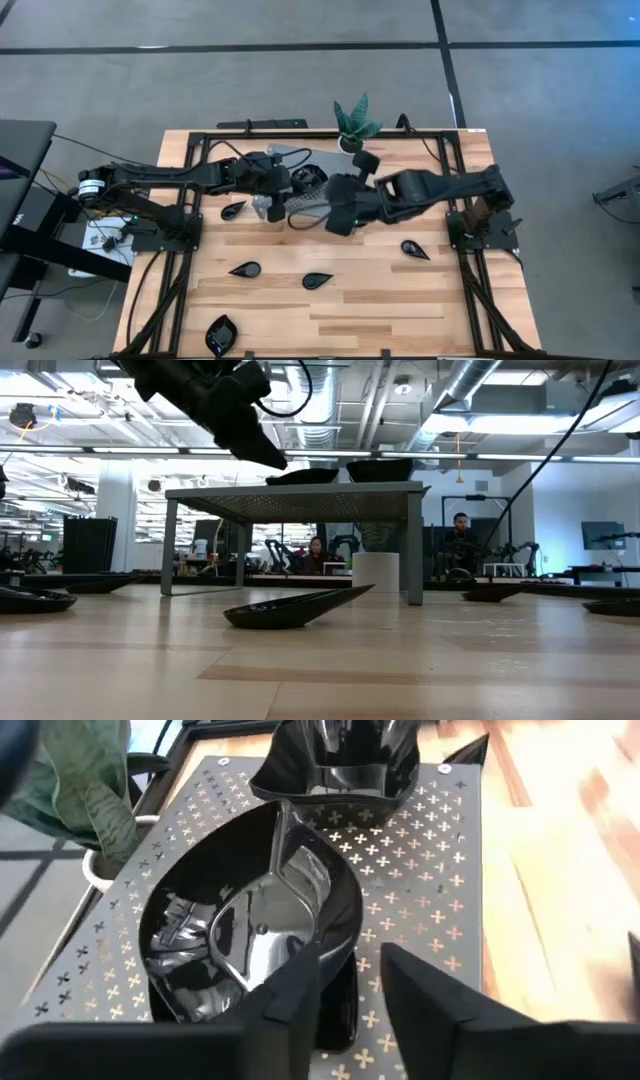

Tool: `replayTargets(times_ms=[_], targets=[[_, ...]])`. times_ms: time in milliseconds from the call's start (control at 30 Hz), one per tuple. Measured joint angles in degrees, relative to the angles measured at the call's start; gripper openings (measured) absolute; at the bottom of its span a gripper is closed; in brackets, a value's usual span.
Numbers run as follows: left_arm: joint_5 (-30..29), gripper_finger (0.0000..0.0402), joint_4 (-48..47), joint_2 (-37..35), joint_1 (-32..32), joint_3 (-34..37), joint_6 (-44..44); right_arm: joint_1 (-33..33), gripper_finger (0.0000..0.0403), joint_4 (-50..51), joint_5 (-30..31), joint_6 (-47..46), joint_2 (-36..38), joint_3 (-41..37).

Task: Pick & Place Mini shaped plates
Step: Stack the leaf shaped plate on top of the leaf shaped plates on the shelf

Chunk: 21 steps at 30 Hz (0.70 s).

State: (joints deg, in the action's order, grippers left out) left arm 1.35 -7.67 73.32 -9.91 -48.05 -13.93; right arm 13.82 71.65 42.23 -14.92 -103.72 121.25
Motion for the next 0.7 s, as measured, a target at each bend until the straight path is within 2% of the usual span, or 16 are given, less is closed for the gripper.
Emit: replayTargets(times_ms=[100, 200, 467, 700], targets=[[-1.4, 0.0138, -0.4, 0.5, 0.0, 0.0, -0.8, 1.6, 0.0, -0.1, -0.1, 0.0, -0.5, 0.0], [-2.4, 0.0145, -0.1, 1.5, 0.0, 0.0, -0.9, 2.8, 0.0, -0.2, -0.2, 0.0, -0.6, -0.2], [-6.5, 0.0123, 0.4, 4.7, -0.1, 0.0, -0.9, 4.2, 0.0, -0.2, -0.1, -0.2, -0.5, -0.5], [-6.3, 0.0114, 0.2, 2.5, 0.0, 0.0, -0.5, 4.1, 0.0, -0.1, -0.1, -0.2, -0.5, -0.5]])
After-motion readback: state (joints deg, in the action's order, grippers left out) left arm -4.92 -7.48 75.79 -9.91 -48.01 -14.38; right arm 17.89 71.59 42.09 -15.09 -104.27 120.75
